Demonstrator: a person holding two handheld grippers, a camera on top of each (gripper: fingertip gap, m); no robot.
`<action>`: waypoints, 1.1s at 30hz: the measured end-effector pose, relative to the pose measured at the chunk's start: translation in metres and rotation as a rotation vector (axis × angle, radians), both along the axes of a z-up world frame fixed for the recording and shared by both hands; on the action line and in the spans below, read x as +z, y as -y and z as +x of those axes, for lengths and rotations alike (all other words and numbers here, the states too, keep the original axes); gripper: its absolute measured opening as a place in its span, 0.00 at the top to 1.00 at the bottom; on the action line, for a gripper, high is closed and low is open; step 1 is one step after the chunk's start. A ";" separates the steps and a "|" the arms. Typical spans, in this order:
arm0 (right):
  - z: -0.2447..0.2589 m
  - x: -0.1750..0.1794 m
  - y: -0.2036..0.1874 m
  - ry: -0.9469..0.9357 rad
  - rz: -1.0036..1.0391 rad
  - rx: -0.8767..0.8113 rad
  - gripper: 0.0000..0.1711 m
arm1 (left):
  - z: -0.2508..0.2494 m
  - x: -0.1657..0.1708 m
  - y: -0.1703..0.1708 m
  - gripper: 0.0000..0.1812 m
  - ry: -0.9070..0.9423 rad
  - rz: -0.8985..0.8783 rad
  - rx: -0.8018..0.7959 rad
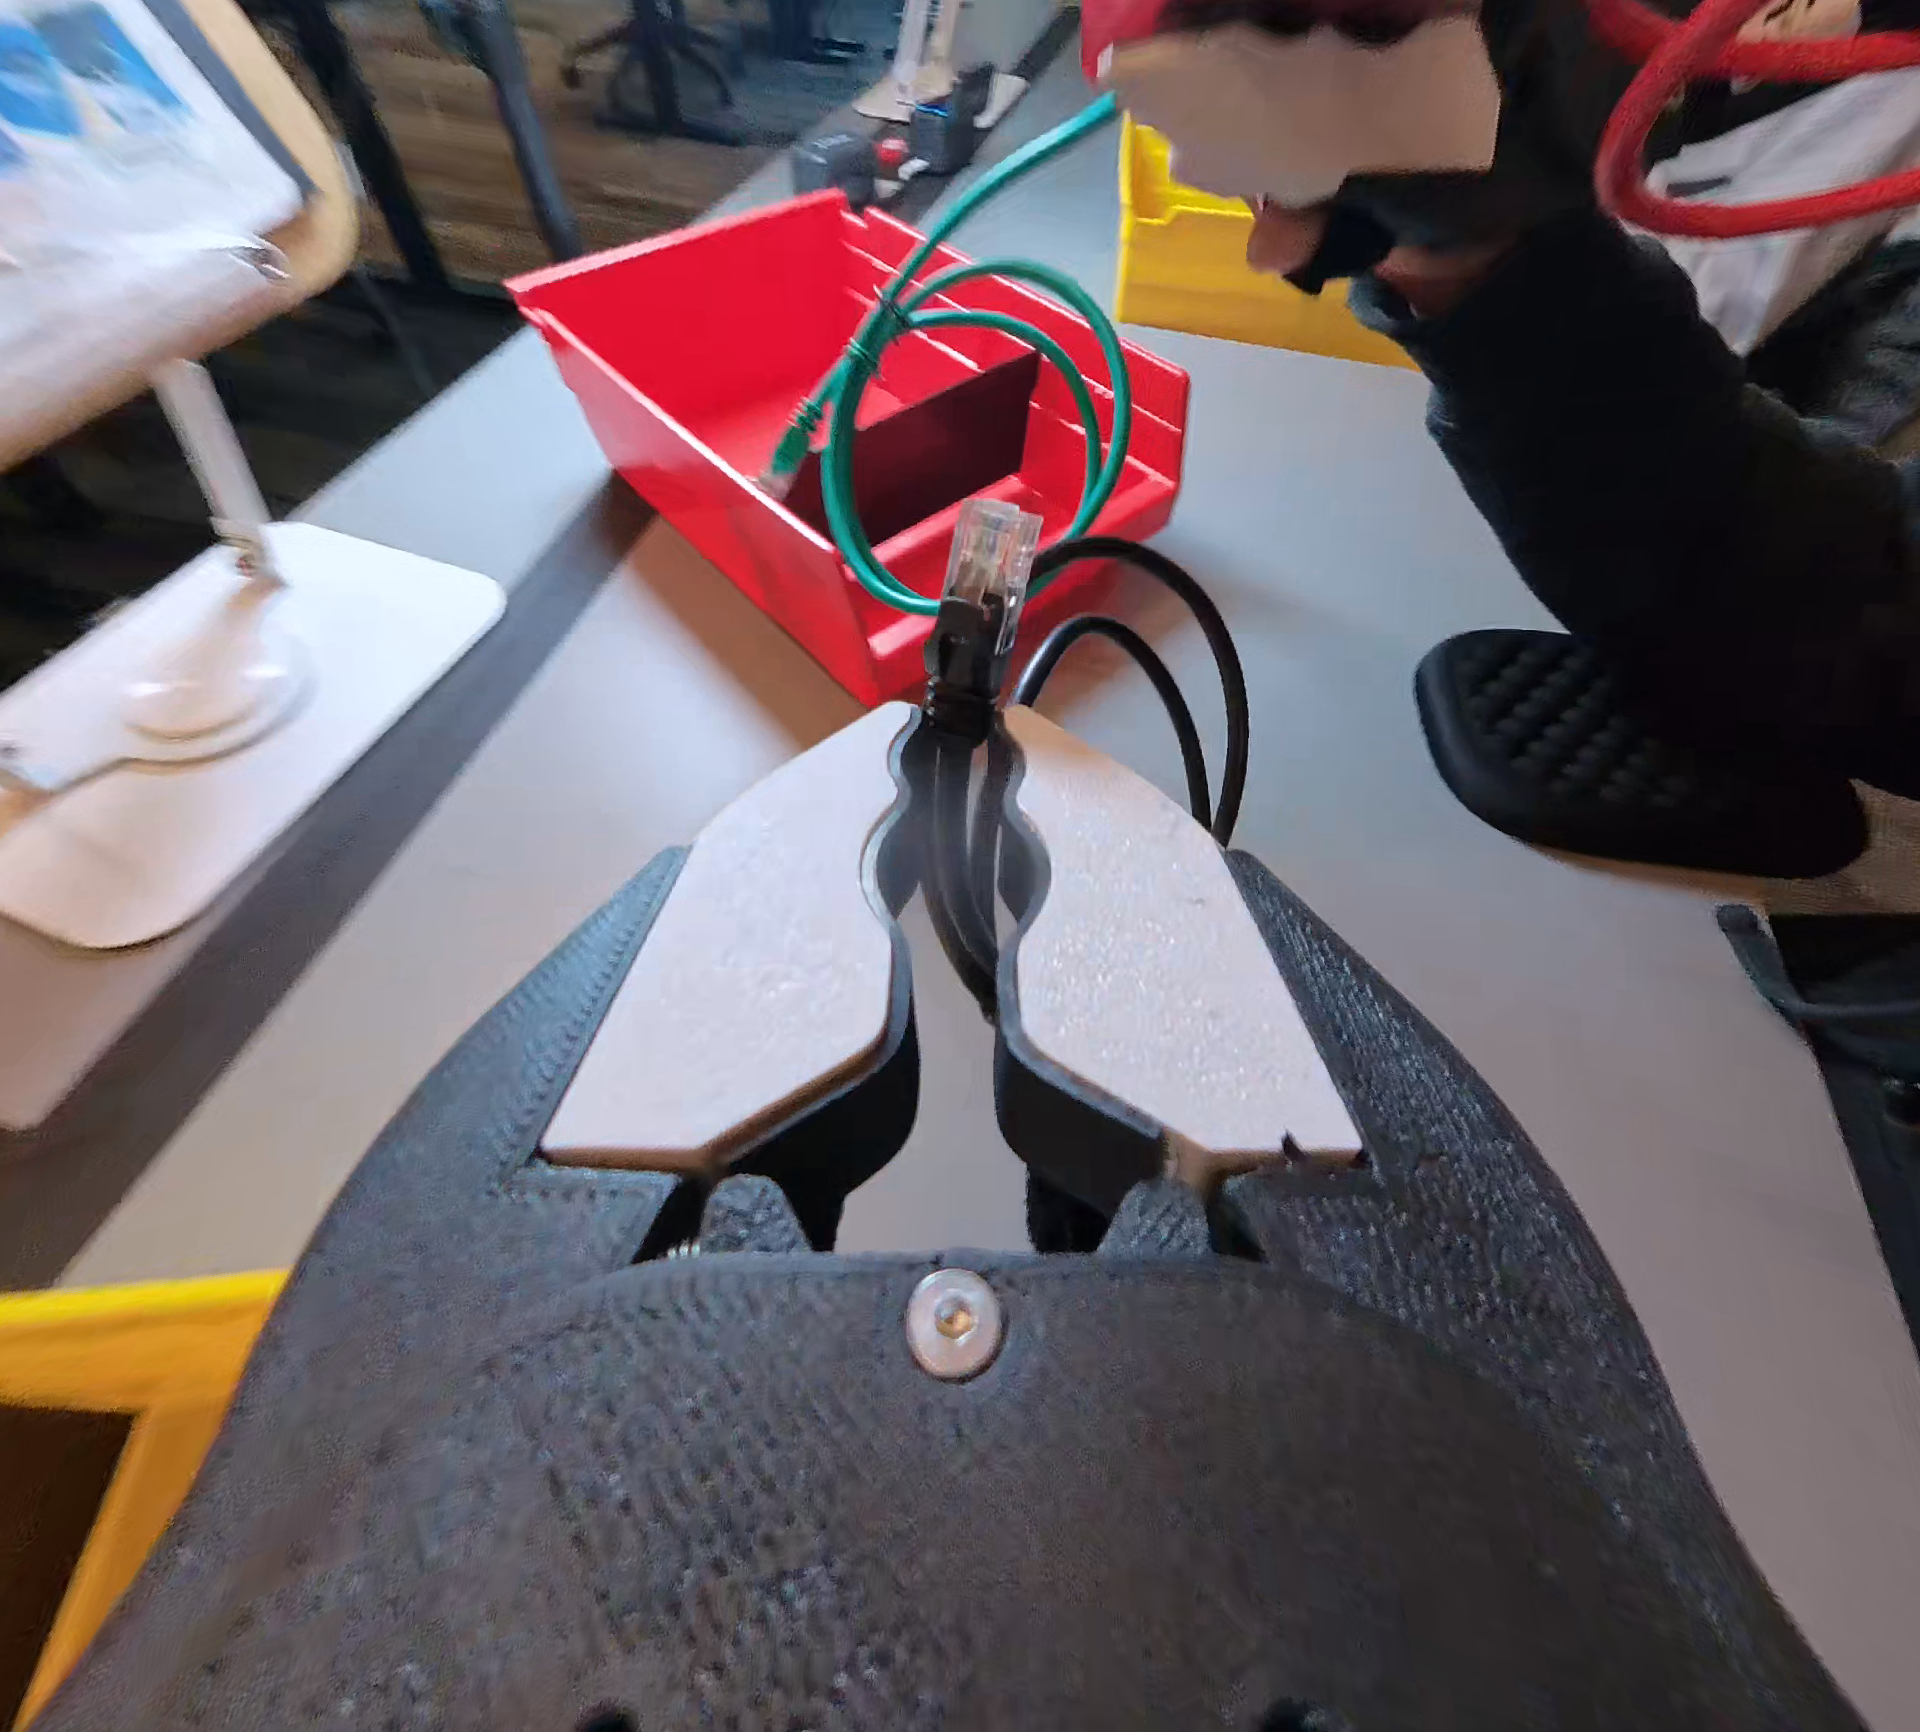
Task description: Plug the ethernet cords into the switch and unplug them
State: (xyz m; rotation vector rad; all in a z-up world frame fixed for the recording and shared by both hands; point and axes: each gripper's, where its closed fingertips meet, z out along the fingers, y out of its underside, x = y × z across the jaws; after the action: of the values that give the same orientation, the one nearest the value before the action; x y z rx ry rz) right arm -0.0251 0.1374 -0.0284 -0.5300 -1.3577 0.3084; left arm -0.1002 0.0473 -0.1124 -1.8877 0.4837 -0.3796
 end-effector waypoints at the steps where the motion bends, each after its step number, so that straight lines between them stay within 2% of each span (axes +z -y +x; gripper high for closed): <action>1: -0.002 -0.003 0.003 0.010 0.009 0.010 0.82 | -0.004 0.009 0.005 0.94 -0.032 0.017 0.027; 6: -0.011 -0.019 0.036 0.061 0.125 0.139 0.78 | -0.009 0.036 0.026 0.94 -0.191 0.044 0.118; 7: -0.014 -0.024 0.042 0.081 0.158 0.150 0.82 | -0.008 0.037 0.030 0.94 -0.237 0.038 0.127; 10: -0.024 -0.041 0.062 0.134 0.239 0.179 0.83 | 0.000 0.036 0.038 0.94 -0.320 0.009 0.111; 13: -0.034 -0.052 0.075 0.166 0.280 0.176 0.82 | 0.010 0.022 0.045 0.94 -0.370 -0.083 0.058; 16: -0.044 -0.066 0.071 0.225 0.329 0.097 0.82 | 0.018 0.005 0.049 0.94 -0.423 -0.183 0.028; 21: -0.057 -0.094 0.070 0.303 0.396 0.060 0.82 | 0.015 -0.030 0.042 0.94 -0.530 -0.334 0.057; 27: -0.066 -0.129 0.069 0.410 0.481 0.009 0.82 | 0.009 -0.069 0.040 0.94 -0.507 -0.511 0.028; 33: -0.066 -0.157 0.061 0.470 0.524 -0.074 0.82 | 0.010 -0.089 0.034 0.94 -0.397 -0.586 0.005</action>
State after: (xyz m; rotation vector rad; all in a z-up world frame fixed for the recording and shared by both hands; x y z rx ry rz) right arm -0.0911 0.0768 -0.1853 -0.2130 -1.7882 -0.2511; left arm -0.0902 0.0131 -0.2016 -2.5538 0.6811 -0.1439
